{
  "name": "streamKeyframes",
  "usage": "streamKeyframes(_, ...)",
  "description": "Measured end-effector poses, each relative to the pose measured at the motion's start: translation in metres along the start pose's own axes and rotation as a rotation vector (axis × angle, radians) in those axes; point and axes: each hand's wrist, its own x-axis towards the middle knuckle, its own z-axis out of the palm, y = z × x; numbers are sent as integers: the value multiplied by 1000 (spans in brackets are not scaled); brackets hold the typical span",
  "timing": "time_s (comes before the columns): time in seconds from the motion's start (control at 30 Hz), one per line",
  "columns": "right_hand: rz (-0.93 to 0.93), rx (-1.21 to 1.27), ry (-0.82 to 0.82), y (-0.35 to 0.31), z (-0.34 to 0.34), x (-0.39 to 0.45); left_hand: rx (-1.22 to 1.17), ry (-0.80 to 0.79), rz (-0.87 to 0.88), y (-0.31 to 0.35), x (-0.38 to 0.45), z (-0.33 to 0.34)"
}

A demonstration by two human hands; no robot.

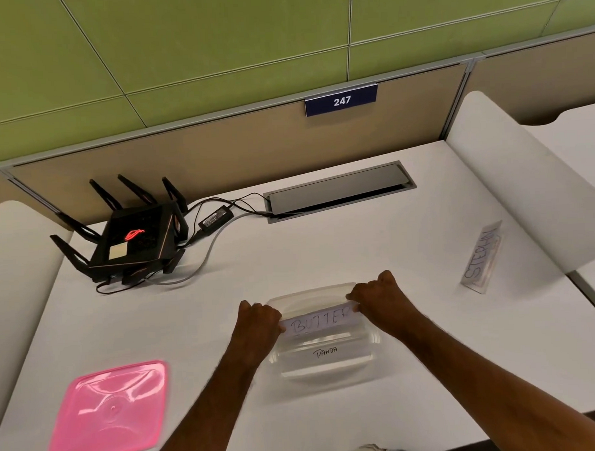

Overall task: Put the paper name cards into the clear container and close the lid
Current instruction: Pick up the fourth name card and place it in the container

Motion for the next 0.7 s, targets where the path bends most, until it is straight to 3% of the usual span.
streamKeyframes(0.4, 100, -132, -109, -15, 7, 4, 230, -86, -48, 13, 0, -4)
streamKeyframes(0.7, 67, -88, -67, -14, 3, -1, 201, -41, -57, 16, -2, -8)
